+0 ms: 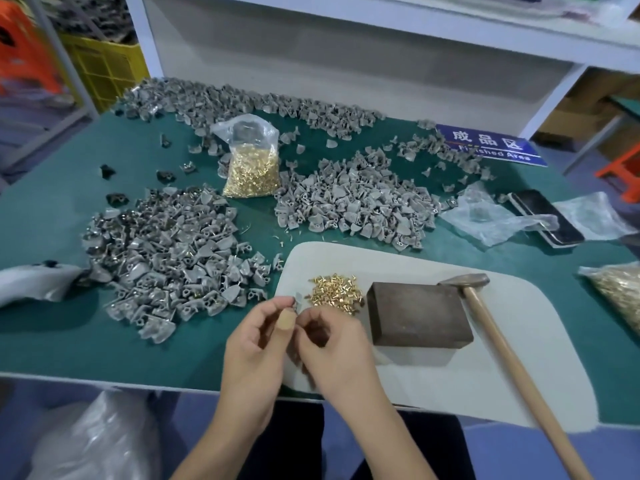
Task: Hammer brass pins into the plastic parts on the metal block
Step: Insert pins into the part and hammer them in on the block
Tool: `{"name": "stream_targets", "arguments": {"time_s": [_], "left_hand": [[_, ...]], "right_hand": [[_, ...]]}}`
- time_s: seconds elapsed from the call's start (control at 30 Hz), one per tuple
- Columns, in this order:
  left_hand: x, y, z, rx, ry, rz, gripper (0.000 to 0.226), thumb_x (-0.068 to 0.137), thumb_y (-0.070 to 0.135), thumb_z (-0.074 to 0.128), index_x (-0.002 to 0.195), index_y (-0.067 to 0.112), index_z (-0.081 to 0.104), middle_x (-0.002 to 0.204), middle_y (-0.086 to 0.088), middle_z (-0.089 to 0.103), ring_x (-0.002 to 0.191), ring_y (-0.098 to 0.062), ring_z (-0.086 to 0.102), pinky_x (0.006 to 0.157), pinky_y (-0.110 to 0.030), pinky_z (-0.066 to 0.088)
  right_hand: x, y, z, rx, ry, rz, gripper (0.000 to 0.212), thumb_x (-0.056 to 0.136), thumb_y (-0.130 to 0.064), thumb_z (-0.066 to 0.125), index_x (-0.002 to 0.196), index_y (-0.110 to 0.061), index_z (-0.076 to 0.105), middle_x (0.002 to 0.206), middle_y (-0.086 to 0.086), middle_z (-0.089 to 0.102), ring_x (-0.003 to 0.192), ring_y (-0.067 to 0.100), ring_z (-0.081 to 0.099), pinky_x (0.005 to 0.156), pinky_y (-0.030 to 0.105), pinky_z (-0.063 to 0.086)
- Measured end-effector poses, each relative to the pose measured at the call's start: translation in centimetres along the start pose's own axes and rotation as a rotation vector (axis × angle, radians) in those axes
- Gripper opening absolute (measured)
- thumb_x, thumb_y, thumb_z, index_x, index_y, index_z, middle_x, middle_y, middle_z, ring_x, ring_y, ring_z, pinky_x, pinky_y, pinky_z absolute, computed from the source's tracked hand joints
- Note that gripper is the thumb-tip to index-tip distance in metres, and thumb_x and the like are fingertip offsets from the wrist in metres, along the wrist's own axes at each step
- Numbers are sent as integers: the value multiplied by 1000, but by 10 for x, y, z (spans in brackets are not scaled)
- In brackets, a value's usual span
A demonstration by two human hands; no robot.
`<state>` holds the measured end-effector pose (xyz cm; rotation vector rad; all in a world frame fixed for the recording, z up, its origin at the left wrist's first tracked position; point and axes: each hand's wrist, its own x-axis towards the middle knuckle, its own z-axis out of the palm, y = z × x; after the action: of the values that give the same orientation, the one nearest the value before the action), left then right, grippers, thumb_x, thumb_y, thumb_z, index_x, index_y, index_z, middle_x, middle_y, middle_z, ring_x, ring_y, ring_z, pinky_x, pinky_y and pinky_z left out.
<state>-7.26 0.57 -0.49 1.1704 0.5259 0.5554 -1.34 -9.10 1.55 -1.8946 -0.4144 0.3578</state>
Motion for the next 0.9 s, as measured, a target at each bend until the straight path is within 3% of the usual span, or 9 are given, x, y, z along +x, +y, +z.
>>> {"name": "stream_targets", "arguments": {"time_s": [0.13, 0.23, 0.3, 0.37, 0.43, 0.57, 0.7, 0.8, 0.9], "left_hand": [[3, 0, -3, -26, -13, 2, 18, 86, 28, 68, 102, 33, 75, 105, 2, 77, 97, -7, 71, 80, -15, 53], [6, 0, -7, 38, -8, 39, 18, 90, 31, 64, 106, 31, 72, 108, 1, 75, 100, -12, 70, 83, -20, 53], [8, 1, -10, 77, 11, 106, 15, 94, 30, 62, 108, 29, 69, 108, 4, 74, 98, -8, 69, 82, -16, 51], [9, 2, -13, 47, 51, 147, 12, 98, 26, 60, 107, 31, 66, 110, 3, 73, 100, -6, 68, 84, -14, 50], [9, 1, -15, -36, 42, 139, 12, 102, 21, 57, 107, 29, 63, 116, -2, 72, 110, -14, 69, 91, -21, 53], [8, 1, -12, -39, -24, 161, 9, 103, 26, 54, 109, 28, 61, 111, -7, 73, 111, -23, 70, 88, -27, 56], [7, 4, -5, -5, -31, 155, 9, 101, 31, 56, 108, 31, 63, 108, -1, 71, 107, -19, 72, 88, -26, 56], [7, 6, -4, 30, -55, 135, 9, 100, 32, 59, 108, 31, 63, 105, -1, 75, 103, -18, 72, 86, -23, 55], [6, 6, -8, 78, -80, 112, 9, 98, 33, 63, 106, 28, 64, 102, -1, 76, 101, -18, 73, 86, -24, 55]], "right_hand": [[6, -2, 5, -88, 21, -34, 22, 81, -16, 73, 71, -29, 58, 63, -9, 62, 56, 3, 53, 56, 20, 43], [9, -7, 7, -171, -36, -148, 20, 77, -16, 70, 72, -25, 53, 67, -6, 56, 59, 7, 46, 57, 23, 39], [13, -8, 3, -237, -32, -193, 15, 77, -16, 67, 76, -22, 53, 73, -6, 55, 64, 7, 46, 60, 26, 38], [19, -5, -3, -493, 67, -249, 11, 81, -25, 64, 84, -25, 54, 85, -9, 56, 72, 10, 51, 62, 31, 41], [23, -3, -6, -712, 184, -242, 11, 89, -29, 65, 98, -27, 60, 99, -8, 57, 81, 19, 60, 63, 35, 47], [28, -1, -2, -813, 206, -174, 26, 97, -35, 62, 123, -30, 67, 113, -2, 59, 92, 28, 66, 67, 38, 51], [28, -2, 2, -819, 216, -182, 20, 100, -33, 61, 116, -32, 72, 109, -1, 60, 88, 28, 66, 63, 35, 47], [29, -3, 5, -829, 220, -202, 15, 100, -29, 62, 108, -29, 74, 105, -1, 60, 85, 27, 66, 59, 31, 36], [30, -4, 7, -934, 164, -170, 19, 98, -24, 61, 116, -28, 66, 114, -2, 54, 94, 23, 63, 62, 31, 30]]}}
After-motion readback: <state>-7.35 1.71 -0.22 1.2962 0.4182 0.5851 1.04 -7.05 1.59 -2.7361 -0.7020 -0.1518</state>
